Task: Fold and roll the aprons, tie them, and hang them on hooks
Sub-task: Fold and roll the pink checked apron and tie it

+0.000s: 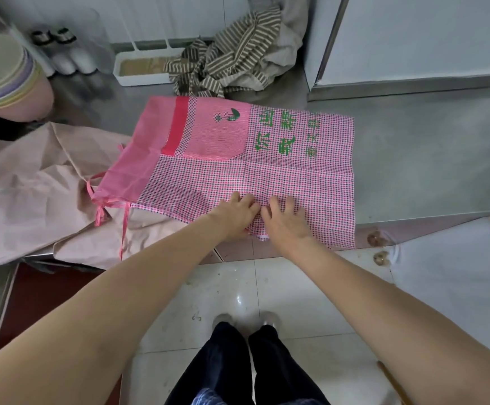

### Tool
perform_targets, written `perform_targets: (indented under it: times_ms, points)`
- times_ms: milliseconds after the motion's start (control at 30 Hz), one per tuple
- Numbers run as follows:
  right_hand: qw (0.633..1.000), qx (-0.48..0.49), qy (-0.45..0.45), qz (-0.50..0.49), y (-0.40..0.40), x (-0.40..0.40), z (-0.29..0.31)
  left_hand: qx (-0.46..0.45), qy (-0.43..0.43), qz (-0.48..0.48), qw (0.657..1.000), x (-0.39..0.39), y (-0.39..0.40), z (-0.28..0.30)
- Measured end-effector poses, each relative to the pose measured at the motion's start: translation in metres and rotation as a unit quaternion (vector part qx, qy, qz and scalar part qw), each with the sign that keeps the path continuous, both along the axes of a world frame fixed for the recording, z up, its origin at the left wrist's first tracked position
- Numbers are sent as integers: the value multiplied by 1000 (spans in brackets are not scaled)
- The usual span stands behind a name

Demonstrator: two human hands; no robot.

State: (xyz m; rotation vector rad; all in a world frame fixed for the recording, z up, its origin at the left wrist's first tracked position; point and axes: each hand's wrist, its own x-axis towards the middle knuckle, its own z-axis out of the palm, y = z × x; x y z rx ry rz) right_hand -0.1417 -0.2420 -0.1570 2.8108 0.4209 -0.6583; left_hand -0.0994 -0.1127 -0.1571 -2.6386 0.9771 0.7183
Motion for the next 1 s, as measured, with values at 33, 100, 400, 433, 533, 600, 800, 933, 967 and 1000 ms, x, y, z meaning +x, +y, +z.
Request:
perform_targets:
  times_ms: [33, 100, 400, 433, 533, 600, 800, 933, 967, 1000]
  points:
    - [1000, -3, 0, -10, 2, 3, 1, -3, -2, 0, 1000, 2, -1, -3]
    - [1000, -21, -1, -20, 1, 17, 5, -4, -9, -2, 1000, 9, -4, -6]
    - [986, -164, 14, -35, -47, 73, 27, -45, -10, 82, 996, 30, -48, -2]
    - [987, -151, 36, -47, -46, 70, 22, -37, -16, 82, 996, 30, -48, -2]
    - [983, -99, 114, -108, -43, 62, 12, -12, -23, 64, 998, 27, -46, 1]
    - [978, -78, 143, -133, -44, 62, 8, -11, -2, 50, 999, 24, -46, 3]
    - [978, 15, 151, -145, -61, 70, 18, -64, 66, 76, 993, 29, -46, 4]
    - [996, -1, 72, -56, -69, 60, 18, -27, 38, 59, 997, 27, -47, 1]
    - [996, -4, 74, -50, -69, 55, 15, -25, 36, 57, 997, 25, -48, 2]
    - [996, -5, 73, -48, -68, 52, 13, -23, 34, 56, 998, 24, -49, 3]
